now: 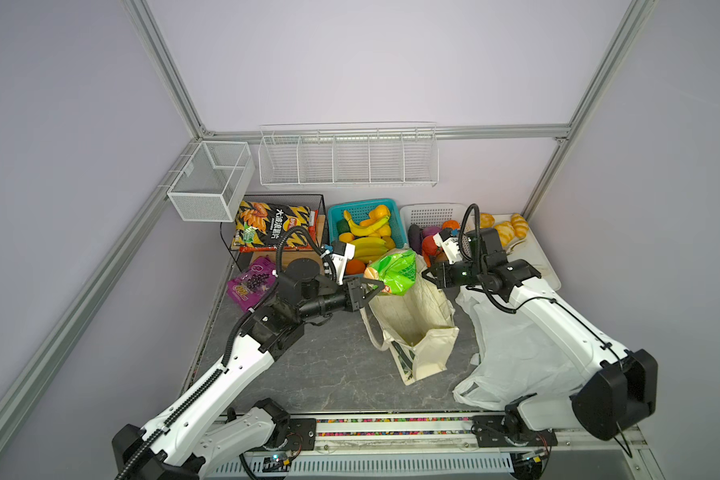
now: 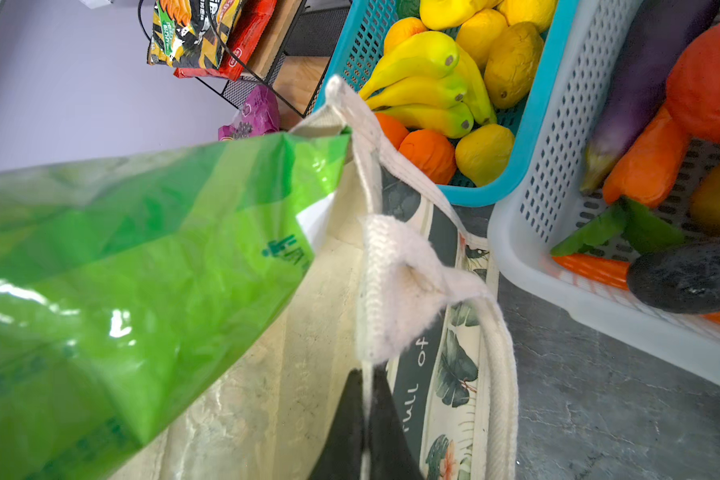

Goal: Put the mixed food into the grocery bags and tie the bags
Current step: 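Lift the green Lay's bag with the left gripper and carry it over the tote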

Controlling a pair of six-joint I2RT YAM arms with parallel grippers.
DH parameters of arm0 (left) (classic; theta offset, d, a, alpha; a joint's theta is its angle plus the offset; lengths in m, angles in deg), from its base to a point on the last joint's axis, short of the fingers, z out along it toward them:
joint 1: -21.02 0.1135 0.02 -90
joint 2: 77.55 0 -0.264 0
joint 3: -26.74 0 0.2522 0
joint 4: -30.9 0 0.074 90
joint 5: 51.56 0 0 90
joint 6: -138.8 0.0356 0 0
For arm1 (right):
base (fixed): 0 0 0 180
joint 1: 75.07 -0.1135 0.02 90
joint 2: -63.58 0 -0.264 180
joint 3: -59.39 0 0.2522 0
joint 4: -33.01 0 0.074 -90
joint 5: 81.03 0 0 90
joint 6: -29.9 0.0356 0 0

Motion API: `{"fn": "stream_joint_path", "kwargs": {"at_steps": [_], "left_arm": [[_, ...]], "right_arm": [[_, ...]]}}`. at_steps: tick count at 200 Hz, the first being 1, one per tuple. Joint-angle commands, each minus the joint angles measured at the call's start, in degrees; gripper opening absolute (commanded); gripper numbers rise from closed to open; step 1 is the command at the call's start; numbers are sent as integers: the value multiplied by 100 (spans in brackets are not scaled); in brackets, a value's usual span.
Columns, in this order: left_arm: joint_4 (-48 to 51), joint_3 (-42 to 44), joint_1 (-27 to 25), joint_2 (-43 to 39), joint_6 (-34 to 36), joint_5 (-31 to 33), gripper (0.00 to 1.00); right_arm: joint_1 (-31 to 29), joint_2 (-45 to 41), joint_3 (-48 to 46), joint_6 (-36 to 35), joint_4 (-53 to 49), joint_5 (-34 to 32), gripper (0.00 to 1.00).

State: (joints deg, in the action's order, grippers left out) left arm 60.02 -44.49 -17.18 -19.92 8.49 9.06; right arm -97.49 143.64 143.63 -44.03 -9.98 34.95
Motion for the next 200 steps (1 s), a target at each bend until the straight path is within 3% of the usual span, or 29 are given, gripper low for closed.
{"fn": "stream_joint_path", "kwargs": {"at_steps": [1, 48, 90, 107, 153, 177, 200], "left_arm": [[837, -396, 85, 12, 467, -62, 0], [1829, -939, 108, 728, 949, -535, 0], [2798, -1621, 2, 1419, 1727, -240, 0], [3361, -2037, -218, 1711, 2236, 53, 0], [4087, -2503, -498, 1869, 2979, 91, 0], [4842, -2931, -835, 2126, 3448, 811, 0], [5558, -3520, -1142, 2411, 3827, 1956, 0]], "right_arm": [[72, -203, 41, 44, 374, -10, 7], [75, -194, 146, 31, 492, 202, 7], [71, -182, 190, 133, 779, 589, 7], [81, -148, 272, 28, 632, 395, 7], [106, 53, 563, -285, 128, -176, 7], [106, 161, 681, -267, 114, -93, 7], [106, 271, 753, -252, 103, 51, 7]]}}
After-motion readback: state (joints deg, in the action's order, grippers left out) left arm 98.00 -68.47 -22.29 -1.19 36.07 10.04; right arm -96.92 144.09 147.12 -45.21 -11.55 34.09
